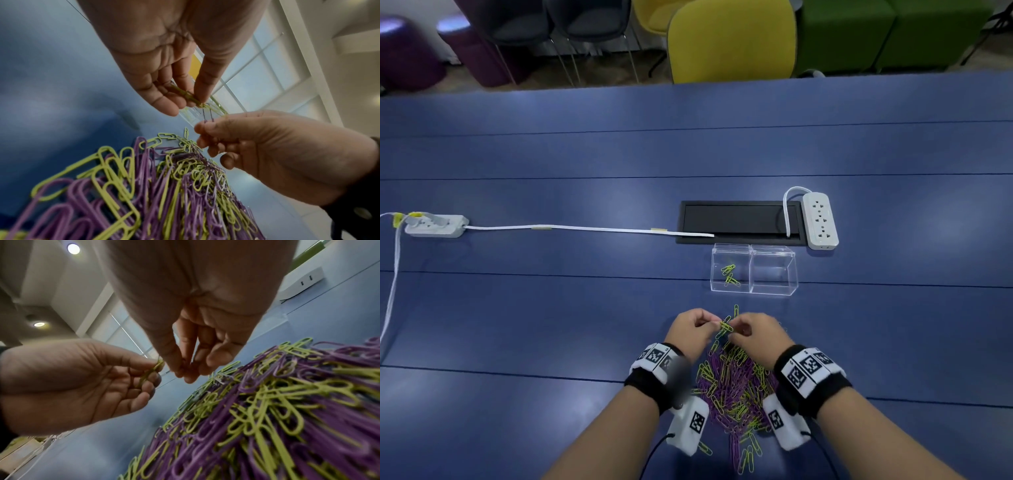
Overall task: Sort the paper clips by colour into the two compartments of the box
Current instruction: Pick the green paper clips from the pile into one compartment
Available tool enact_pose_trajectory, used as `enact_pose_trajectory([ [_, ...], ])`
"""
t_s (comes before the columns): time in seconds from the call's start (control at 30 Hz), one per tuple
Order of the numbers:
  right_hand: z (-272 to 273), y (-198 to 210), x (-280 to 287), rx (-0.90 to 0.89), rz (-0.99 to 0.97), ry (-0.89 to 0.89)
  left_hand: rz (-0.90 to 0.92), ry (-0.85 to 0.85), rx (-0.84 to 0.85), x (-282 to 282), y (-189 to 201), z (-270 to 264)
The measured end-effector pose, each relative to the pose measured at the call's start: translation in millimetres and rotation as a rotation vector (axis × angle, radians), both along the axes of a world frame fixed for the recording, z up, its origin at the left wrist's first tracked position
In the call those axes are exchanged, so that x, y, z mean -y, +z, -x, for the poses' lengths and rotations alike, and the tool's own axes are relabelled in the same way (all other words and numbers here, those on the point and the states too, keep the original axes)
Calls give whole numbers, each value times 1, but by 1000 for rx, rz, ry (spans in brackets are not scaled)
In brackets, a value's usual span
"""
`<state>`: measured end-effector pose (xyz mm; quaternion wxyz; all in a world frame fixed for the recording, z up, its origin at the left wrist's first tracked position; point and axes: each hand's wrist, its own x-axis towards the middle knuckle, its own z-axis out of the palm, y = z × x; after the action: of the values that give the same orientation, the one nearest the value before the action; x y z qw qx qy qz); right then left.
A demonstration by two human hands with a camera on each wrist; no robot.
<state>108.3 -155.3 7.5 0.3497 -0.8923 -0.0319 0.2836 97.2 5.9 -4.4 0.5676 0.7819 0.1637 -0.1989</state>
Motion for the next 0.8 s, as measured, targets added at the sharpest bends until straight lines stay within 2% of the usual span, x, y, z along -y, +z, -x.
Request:
enact_pose_trajectory([
  [0.07, 2, -3, 1, 21, -14, -64, -20, -30, -6, 2, -1, 1],
  [0.17, 1, -7, 11, 64, 7, -132, -163, -144, -1, 1, -5, 0],
  [0.27, 2, -7, 27, 95, 158, -57, -315, -240, 23, 0, 0, -5],
  [0.37, 4, -9, 38, 156, 302, 52, -372, -238, 130, 2, 17, -23],
  [0.5, -2, -10, 31, 292, 252, 17, -525, -271, 361, 13, 33, -66],
  [0.57, -11, -13, 20, 326, 209, 94, -591, -315, 434, 19, 33, -87],
  [0.63, -20, -17, 9, 348, 211, 235, -661, -386, 435, 25, 28, -101],
  [0.73, -29, -19, 2, 355, 274, 390, -789, -520, 408, 29, 18, -108],
  [0.8, -31, -19, 5, 350, 336, 439, -795, -531, 429, 27, 13, -102],
])
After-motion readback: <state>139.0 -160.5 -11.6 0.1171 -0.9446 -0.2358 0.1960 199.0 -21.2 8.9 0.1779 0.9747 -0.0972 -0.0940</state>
